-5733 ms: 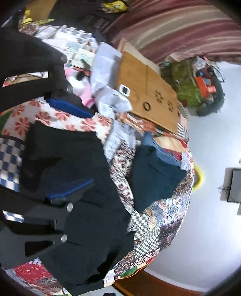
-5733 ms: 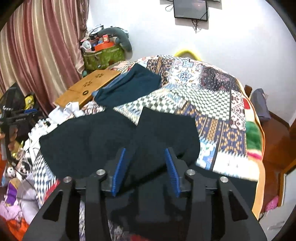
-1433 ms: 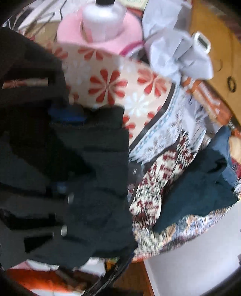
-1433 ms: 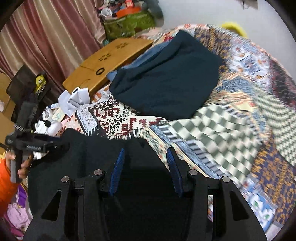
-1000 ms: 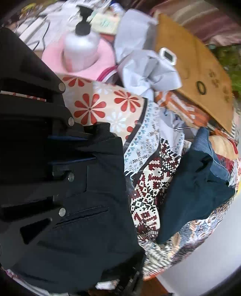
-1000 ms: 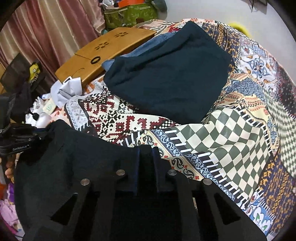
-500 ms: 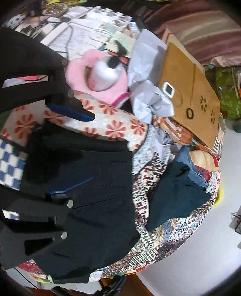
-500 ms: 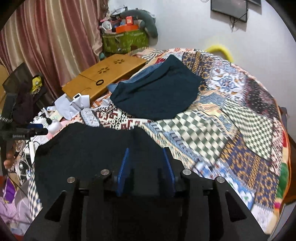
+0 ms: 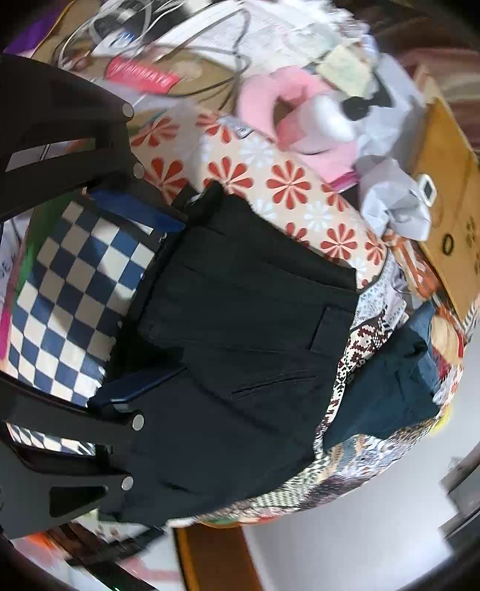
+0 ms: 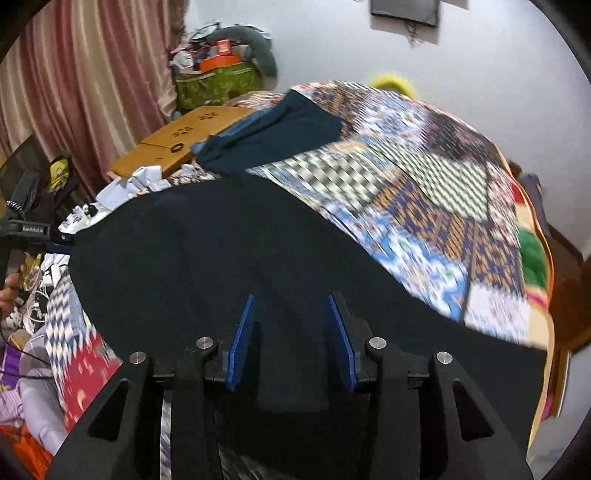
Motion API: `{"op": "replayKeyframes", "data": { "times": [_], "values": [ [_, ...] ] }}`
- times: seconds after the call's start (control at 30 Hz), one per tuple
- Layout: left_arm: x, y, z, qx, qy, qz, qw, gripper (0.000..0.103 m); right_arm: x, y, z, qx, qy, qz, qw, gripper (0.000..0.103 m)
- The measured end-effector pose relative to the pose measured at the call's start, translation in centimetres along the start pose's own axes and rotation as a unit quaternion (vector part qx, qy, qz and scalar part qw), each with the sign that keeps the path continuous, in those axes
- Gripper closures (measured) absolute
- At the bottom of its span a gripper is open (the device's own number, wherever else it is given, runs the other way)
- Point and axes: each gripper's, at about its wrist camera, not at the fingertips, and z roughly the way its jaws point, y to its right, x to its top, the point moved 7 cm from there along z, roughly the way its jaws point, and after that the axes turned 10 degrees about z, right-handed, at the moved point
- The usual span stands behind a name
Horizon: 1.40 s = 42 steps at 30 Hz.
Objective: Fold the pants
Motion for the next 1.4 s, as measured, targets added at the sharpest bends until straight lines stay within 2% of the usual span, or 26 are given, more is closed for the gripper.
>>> {"op": "replayKeyframes", "data": {
  "times": [0.1,0.23,0.4,0.53,0.7,0.8,0.87,0.93,0.97,1.0,1.07,1.23,1.3,1.4],
  "values": [
    [0.4,0.1,-0.1,-0.003,0.006,-0.014,0.9999,0.031,-1.2,2.3,-0.7,-0.021,0.003,0.019,1.0,0.066],
    [0.7,0.6,-0.4,0.029,0.008,0.01,0.9995,0.043,-2.8,6.0,-1.7,-0.047,0.006,0.066,0.997,0.066],
    [1.2,0.9,-1.0,0.044,0.012,0.02,0.9988,0.044,-5.0,9.3,-1.7,-0.083,-0.005,0.103,0.991,0.065],
    [1.1,1.3,-1.3,0.038,0.007,0.018,0.9991,0.044,-7.1,9.8,-0.8,-0.083,-0.03,0.114,0.99,0.065],
    [1.0,1.7,-1.1,0.038,0.002,0.02,0.9991,0.044,-7.5,9.4,-0.6,-0.091,-0.017,0.099,0.991,0.064],
    [1.1,1.4,-0.2,0.024,-0.003,-0.003,0.9997,0.045,-7.5,9.7,-0.5,-0.082,-0.016,0.105,0.991,0.064],
    [1.3,1.3,-0.1,0.037,0.009,-0.002,0.9993,0.062,-7.6,9.8,-0.6,-0.078,-0.015,0.105,0.991,0.064],
    [1.8,2.0,-0.6,0.056,0.034,0.021,0.9977,0.08,-7.6,9.9,-0.5,-0.074,-0.014,0.108,0.991,0.064],
    [1.9,2.3,-0.8,0.061,0.041,0.029,0.9969,0.084,-7.7,9.9,-0.6,-0.071,-0.014,0.109,0.991,0.064],
    [2.1,2.7,-1.2,0.072,0.052,0.044,0.9951,0.093,-7.6,10.0,-0.4,-0.07,-0.014,0.11,0.991,0.064],
    [2.9,3.7,-2.9,0.108,0.085,0.08,0.9873,0.093,-7.7,10.1,-0.4,-0.066,-0.016,0.115,0.991,0.064],
    [4.7,4.1,-7.9,0.127,0.151,0.109,0.9743,0.094,-7.4,10.3,-0.2,-0.074,-0.023,0.113,0.991,0.064],
    [5.1,3.7,-8.8,0.114,0.157,0.111,0.9746,0.094,-7.5,10.4,-0.2,-0.074,-0.026,0.116,0.99,0.064],
    [4.3,2.8,-7.4,0.118,0.135,0.122,0.9761,0.094,-7.3,10.4,-0.2,-0.079,-0.034,0.126,0.988,0.064]
  ]
}}
